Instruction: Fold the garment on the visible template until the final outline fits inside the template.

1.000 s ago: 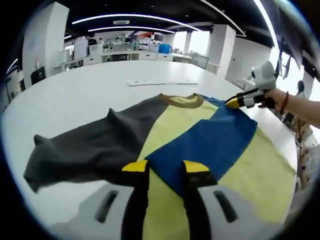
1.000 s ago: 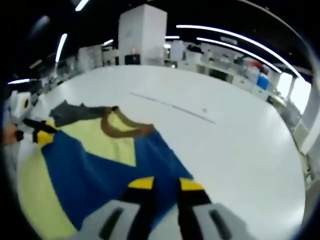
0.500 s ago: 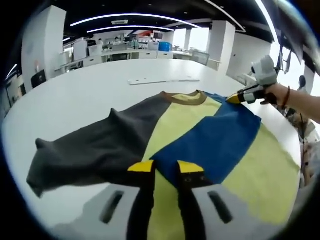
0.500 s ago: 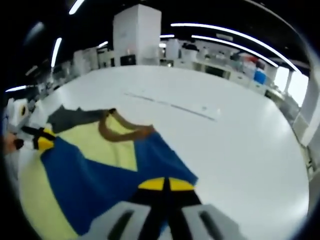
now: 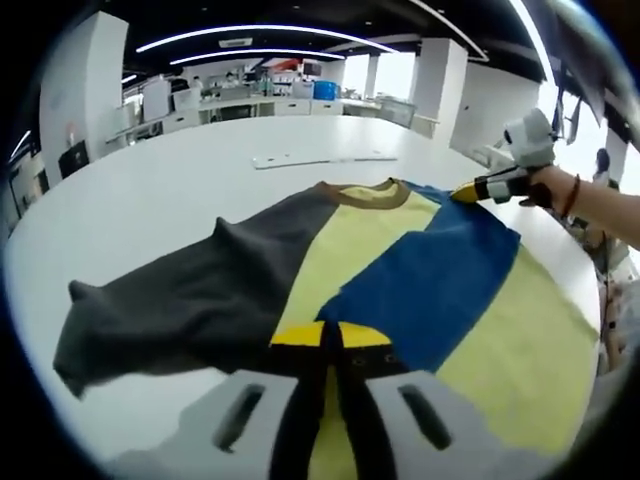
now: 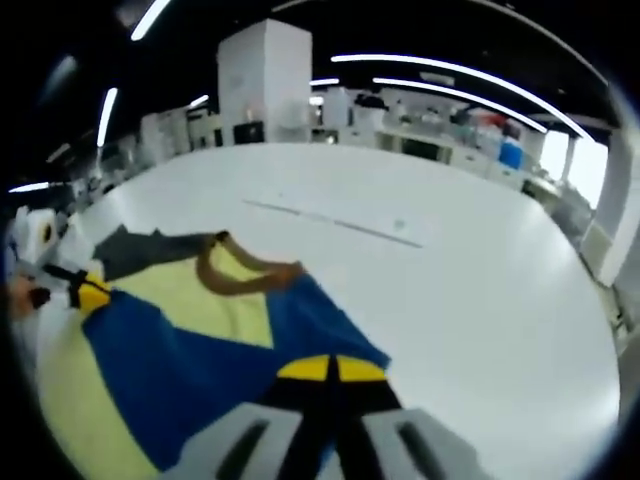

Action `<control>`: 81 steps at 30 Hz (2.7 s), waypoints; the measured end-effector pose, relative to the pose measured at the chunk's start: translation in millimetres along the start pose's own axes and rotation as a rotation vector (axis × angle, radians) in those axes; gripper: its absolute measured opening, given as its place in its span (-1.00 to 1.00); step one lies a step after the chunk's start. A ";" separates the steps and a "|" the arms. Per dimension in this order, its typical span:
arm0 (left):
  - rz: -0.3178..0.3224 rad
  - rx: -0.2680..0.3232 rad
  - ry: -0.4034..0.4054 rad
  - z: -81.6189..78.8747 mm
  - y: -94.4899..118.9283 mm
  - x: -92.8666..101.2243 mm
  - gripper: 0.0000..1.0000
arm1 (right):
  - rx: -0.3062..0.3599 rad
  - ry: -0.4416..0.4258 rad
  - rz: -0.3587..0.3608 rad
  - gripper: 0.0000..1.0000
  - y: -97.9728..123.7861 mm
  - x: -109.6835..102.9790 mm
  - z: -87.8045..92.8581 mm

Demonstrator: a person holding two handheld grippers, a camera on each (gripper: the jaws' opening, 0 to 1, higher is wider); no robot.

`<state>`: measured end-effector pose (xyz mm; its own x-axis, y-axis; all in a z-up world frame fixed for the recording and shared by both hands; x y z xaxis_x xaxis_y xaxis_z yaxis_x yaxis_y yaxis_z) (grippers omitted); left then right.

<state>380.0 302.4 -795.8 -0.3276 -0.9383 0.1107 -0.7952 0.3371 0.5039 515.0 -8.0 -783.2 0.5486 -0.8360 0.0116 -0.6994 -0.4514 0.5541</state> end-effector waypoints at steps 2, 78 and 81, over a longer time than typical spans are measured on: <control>-0.004 0.007 0.000 -1.4 1.5 1.0 -0.99 | 0.007 -0.001 0.012 -1.00 0.8 2.4 -2.2; -0.236 0.126 -0.047 -13.4 136.0 -112.4 0.77 | 0.115 -0.047 -0.240 0.98 202.3 -104.9 40.3; -0.255 0.150 -0.006 -11.5 138.4 -124.1 0.68 | 0.118 -0.033 -0.246 0.98 209.8 -111.8 47.2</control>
<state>316.4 464.6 -730.0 -0.1103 -0.9939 -0.0080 -0.9187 0.0989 0.3823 285.3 -23.9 -707.5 0.6946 -0.7057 -0.1396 -0.5969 -0.6737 0.4357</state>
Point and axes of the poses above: the point that each gripper's makers call its tool centre point, and the gripper's own axes: y roughly backward along the fingers, x roughly to its right, z roughly out of its underside, the point moved 7 cm from there along y, roughly backward along the fingers, and after that the axes turned 6 degrees about x, right-handed, at the moved point
